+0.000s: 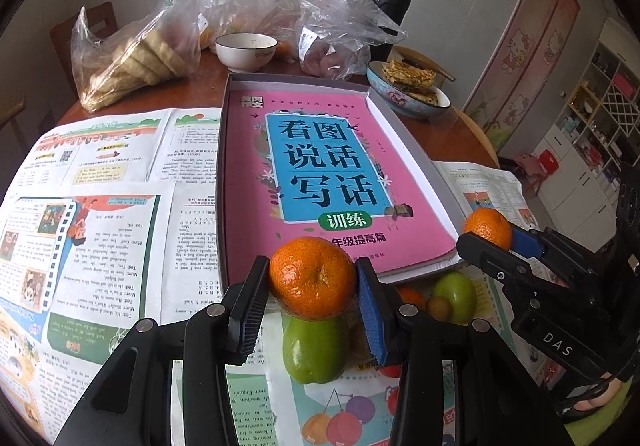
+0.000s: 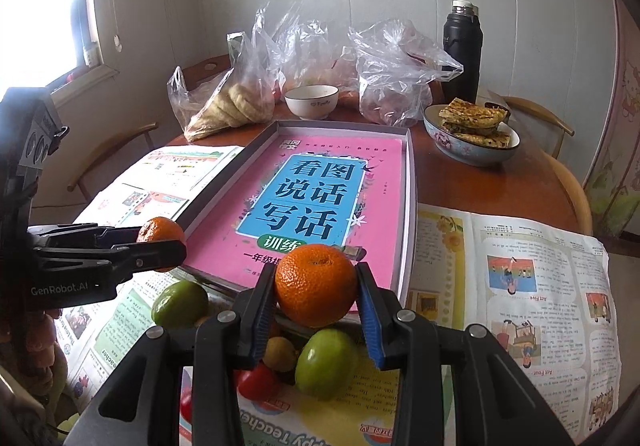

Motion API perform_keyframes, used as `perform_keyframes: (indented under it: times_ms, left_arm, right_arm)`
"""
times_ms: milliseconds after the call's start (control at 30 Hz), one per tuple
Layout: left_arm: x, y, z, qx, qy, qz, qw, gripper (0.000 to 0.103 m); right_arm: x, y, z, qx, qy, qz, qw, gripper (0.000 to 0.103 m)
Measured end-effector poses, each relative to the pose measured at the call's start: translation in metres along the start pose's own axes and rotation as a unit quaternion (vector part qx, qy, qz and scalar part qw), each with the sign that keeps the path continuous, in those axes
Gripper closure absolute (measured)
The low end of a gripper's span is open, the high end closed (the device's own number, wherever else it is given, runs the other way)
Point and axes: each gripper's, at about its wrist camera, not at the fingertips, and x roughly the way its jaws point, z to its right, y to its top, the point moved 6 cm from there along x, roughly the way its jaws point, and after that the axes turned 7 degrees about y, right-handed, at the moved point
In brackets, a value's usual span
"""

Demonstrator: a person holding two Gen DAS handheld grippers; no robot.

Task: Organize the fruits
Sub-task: 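Lift and carry the left tool's mandarin into the box while the right tool carries its mandarin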

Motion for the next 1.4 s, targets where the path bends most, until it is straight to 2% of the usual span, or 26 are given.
perform_keyframes:
  times_ms: [500, 933, 1400]
  left_arm:
    - [0.034, 0.019, 0.004, 0.007, 0.015, -0.017, 0.9997, 0.059]
    - [0.054, 0.014, 0.009, 0.017, 0.017, -0.037, 0.9990, 0.059]
    - [0.057, 0.009, 0.007, 0.016, 0.016, -0.045, 0.9988, 0.059]
  right_arm:
    - [0.041, 0.004, 0.019, 0.026, 0.005, -0.034, 0.999, 0.065]
    - [0.057, 0.000, 0.020, 0.017, 0.000, -0.059, 0.998, 0.065]
    - [0.066, -0.003, 0.021, 0.016, -0.010, -0.077, 0.997, 0.064]
